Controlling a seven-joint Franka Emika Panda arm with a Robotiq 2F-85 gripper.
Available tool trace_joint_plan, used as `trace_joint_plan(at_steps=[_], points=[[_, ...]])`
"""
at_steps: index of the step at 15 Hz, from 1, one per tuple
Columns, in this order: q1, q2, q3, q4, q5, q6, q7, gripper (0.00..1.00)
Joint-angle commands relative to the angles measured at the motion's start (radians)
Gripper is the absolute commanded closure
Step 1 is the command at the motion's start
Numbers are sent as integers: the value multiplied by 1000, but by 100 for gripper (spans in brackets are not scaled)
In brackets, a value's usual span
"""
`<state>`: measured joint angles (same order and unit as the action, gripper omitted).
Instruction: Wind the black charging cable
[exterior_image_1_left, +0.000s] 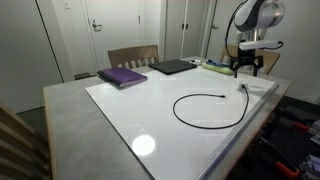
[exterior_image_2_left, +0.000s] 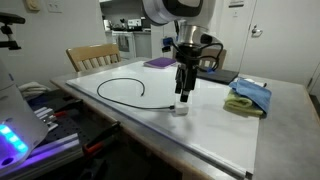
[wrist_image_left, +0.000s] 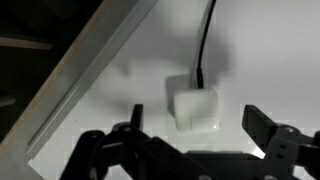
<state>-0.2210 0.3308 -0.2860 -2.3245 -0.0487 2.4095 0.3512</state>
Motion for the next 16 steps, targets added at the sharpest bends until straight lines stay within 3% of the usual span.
trace_joint_plan(at_steps=[1, 16], points=[[-20, 30, -4, 19, 28, -13, -65, 0], [-61, 65, 35, -7, 180, 63, -274, 0]])
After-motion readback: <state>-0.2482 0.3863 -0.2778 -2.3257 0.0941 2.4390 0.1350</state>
